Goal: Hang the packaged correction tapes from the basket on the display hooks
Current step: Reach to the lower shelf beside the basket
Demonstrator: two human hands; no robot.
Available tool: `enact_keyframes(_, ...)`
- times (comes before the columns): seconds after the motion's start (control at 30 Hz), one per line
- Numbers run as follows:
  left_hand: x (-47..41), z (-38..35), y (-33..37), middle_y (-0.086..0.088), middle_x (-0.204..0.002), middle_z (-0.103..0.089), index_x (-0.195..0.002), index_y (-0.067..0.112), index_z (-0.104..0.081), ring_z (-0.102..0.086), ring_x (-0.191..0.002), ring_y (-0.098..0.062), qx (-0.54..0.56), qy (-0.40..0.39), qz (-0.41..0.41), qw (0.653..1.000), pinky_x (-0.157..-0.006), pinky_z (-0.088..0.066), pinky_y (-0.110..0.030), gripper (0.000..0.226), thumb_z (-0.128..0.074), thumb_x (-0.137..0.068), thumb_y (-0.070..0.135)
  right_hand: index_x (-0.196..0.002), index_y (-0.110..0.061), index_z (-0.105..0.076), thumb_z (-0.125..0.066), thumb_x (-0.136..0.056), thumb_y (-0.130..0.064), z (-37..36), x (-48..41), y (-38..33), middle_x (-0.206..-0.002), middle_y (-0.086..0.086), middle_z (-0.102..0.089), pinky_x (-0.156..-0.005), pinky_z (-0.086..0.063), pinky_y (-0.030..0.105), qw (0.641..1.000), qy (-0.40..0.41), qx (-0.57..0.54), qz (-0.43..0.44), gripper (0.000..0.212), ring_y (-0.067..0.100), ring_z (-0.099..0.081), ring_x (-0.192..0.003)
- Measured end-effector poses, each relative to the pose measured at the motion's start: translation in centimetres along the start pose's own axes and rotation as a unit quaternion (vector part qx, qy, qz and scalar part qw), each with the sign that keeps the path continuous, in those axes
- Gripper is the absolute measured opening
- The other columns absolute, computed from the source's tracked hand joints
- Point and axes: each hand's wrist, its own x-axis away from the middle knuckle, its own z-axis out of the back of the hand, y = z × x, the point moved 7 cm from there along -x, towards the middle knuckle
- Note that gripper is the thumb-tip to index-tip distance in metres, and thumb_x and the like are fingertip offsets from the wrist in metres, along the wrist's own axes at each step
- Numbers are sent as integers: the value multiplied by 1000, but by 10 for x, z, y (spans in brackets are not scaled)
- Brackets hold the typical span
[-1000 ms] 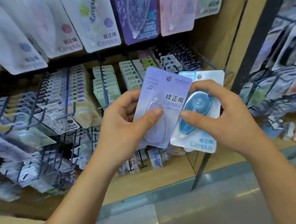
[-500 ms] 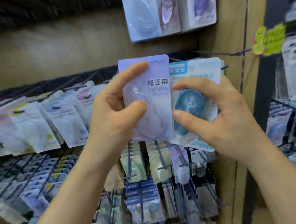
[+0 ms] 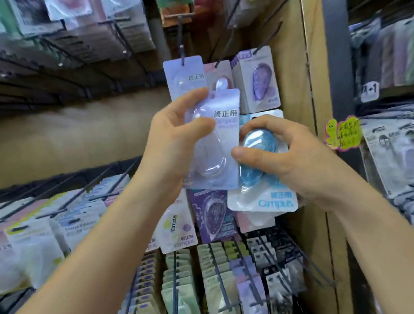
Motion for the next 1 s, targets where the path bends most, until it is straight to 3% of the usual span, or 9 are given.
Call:
enact_keyframes(0.13, -9, -11, -6, 0, -99, -75, -136, 24, -46, -72, -84, -14, 25, -40, 14, 999, -72, -55, -26, 62, -68, -84, -3, -93, -16, -69, -75, -82, -8, 8, -14, 2, -87, 0, -72, -68, -54, 24, 999, -19, 30, -11, 15, 9, -65, -73)
enact_keyframes(0.2, -7, -12, -10, 1, -101, -75, -142, 21, -43, -72, -87, -15, 33, -51, 31, 998, -71, -56, -24, 62, -63, -87, -2, -90, -13, -70, -71, -81, -2, 7, -18, 0, -82, 1, -70, -64, -51, 20, 999, -21, 41, -4, 14, 9, -62, -70)
enact_keyframes(0.37, -12, 3, -2, -8, -104, -75, -141, 22, -48, -73, -86, -23, 58, -91, 51, 993, -68, -58, -30, 80, -65, -71, -14, -72, -23, -65, -73, -78, -6, 6, -32, -9, -67, -11, -62, -55, -47, 19, 999, -5, 49, 24, 19, 6, -56, -60)
enact_keyframes(0.47, -26, 17, 14, -7, -98, -76, -138, 30, -50, -73, -80, -24, 23, -41, 15, 999, -63, -58, -36, 89, -79, -61, -3, -77, -22, -64, -75, -78, -11, 12, -46, -15, -69, -10, -61, -56, -48, 21, 998, 20, 41, 42, 15, 6, -57, -61)
enact_keyframes(0.53, -41, 22, 19, -3, -93, -76, -142, 32, -46, -74, -79, -22, 24, -9, 11, 1000, -59, -58, -36, 80, -74, -72, 5, -81, -20, -65, -76, -78, -14, 15, -55, -18, -71, -10, -61, -55, -49, 18, 998, 34, 32, 49, 13, 4, -58, -61)
enact_keyframes(0.6, -55, 24, 23, 0, -93, -76, -145, 29, -44, -74, -85, -19, -14, -1, -10, 1000, -66, -59, -37, 72, -70, -82, 5, -82, -22, -65, -77, -78, -16, 17, -64, -19, -72, -11, -62, -55, -49, 18, 997, 47, 30, 50, 14, 4, -60, -62)
enact_keyframes(0.77, -72, 33, 22, -13, -127, -65, -145, 24, -45, -65, -113, -26, -105, 24, -49, 993, -91, -57, -46, 63, -69, -88, 17, -87, -22, -66, -77, -79, -19, 15, -76, -11, -84, -3, -68, -61, -54, 28, 998, 63, 19, 25, 14, 14, -65, -69)
enact_keyframes(0.9, -75, 37, 21, -17, -130, -62, -146, 20, -46, -61, -105, -18, -172, 29, -72, 982, -74, -56, -23, 58, -66, -91, 25, -91, -16, -66, -77, -81, -14, 10, -75, -7, -81, -5, -67, -54, -51, 20, 998, 51, -6, 20, 15, 8, -64, -63)
enact_keyframes(1.0, -84, 38, 17, -13, -133, -60, -150, 22, -40, -63, -106, -21, -245, 22, -62, 967, -60, -53, -15, 59, -61, -95, 30, -90, -18, -66, -78, -80, -14, 15, -76, -1, -82, -6, -68, -54, -53, 22, 998, 65, -11, 13, 15, 10, -66, -65)
